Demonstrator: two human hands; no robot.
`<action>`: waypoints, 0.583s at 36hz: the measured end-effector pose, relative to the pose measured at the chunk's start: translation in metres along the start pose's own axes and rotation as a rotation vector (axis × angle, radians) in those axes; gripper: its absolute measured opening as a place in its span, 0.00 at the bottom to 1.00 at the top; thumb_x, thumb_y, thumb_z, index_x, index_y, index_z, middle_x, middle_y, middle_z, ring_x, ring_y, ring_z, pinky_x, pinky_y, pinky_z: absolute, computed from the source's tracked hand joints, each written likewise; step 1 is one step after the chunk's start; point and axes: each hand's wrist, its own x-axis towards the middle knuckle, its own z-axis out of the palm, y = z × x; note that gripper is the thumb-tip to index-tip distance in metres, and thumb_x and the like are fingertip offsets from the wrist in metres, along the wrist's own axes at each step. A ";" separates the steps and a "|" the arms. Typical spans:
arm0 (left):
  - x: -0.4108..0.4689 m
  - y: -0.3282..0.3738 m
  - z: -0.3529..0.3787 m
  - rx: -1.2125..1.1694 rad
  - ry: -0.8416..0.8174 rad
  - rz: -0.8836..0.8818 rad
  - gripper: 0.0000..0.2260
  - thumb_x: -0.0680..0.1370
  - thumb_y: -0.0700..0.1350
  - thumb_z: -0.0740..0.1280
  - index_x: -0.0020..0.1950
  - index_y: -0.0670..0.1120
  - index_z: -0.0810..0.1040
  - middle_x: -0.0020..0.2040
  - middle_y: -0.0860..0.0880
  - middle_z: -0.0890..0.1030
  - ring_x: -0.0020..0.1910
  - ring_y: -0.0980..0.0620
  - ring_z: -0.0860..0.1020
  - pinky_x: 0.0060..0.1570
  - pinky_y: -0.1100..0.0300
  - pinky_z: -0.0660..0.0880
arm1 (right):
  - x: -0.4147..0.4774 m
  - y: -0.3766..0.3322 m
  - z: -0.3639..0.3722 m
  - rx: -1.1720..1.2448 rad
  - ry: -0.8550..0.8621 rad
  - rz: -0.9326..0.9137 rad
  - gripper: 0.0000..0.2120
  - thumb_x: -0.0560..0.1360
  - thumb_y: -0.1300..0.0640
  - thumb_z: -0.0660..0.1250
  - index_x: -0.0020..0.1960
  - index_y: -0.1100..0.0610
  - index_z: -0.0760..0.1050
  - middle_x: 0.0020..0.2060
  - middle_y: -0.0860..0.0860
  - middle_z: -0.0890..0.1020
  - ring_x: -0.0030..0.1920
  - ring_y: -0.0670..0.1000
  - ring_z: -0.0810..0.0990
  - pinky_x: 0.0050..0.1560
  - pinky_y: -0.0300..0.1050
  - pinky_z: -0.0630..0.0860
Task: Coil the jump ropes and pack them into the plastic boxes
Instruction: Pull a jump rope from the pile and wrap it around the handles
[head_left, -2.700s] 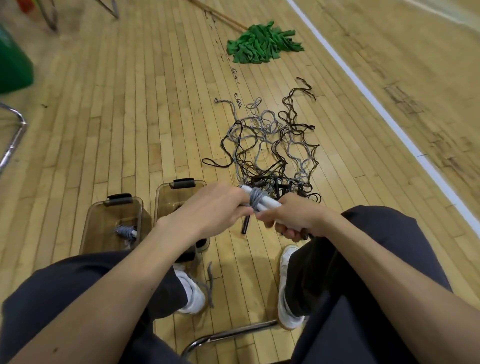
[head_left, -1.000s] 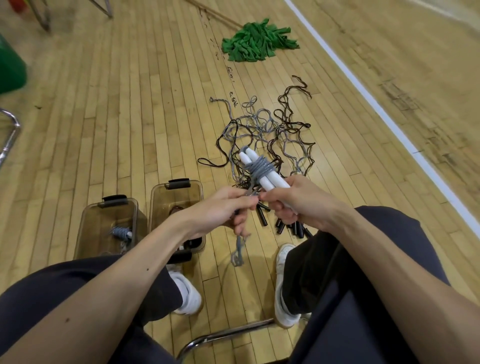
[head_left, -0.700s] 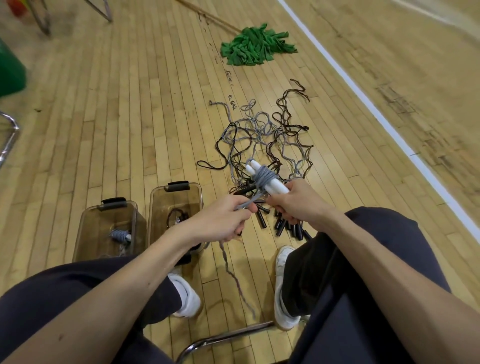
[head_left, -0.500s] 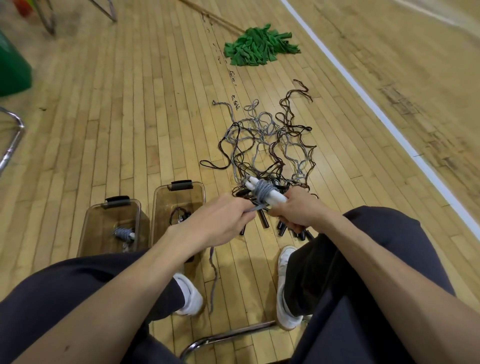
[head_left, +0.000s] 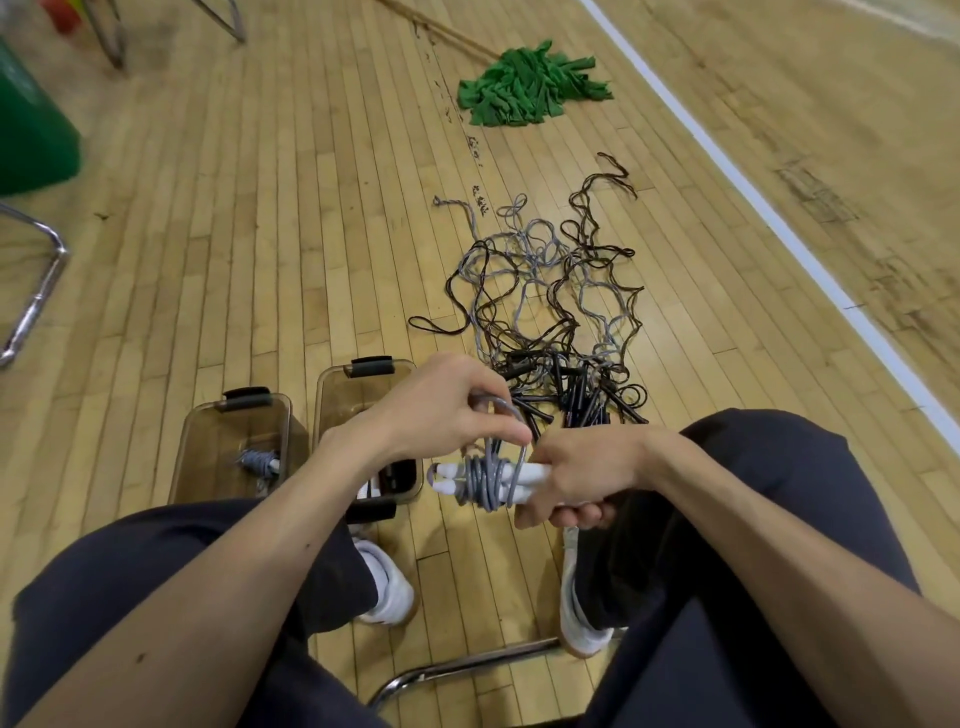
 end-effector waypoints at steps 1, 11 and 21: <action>0.001 0.000 0.000 -0.054 -0.002 -0.018 0.12 0.70 0.57 0.78 0.39 0.49 0.85 0.26 0.50 0.72 0.27 0.55 0.66 0.31 0.57 0.63 | -0.002 0.000 0.000 0.008 -0.021 -0.014 0.12 0.78 0.60 0.70 0.36 0.58 0.76 0.26 0.50 0.74 0.24 0.48 0.69 0.25 0.41 0.67; 0.014 -0.001 0.015 -0.431 -0.015 -0.004 0.15 0.68 0.58 0.76 0.36 0.45 0.84 0.26 0.38 0.71 0.26 0.48 0.64 0.28 0.58 0.60 | -0.015 -0.002 -0.001 0.195 -0.270 -0.179 0.06 0.80 0.65 0.66 0.53 0.61 0.81 0.26 0.50 0.72 0.22 0.45 0.67 0.23 0.38 0.62; 0.018 -0.007 0.021 -0.509 -0.031 -0.277 0.18 0.83 0.39 0.63 0.33 0.41 0.68 0.17 0.54 0.70 0.19 0.60 0.70 0.23 0.70 0.67 | -0.026 0.005 -0.012 0.499 -0.127 -0.466 0.05 0.74 0.64 0.68 0.48 0.62 0.82 0.25 0.52 0.71 0.21 0.46 0.67 0.23 0.36 0.64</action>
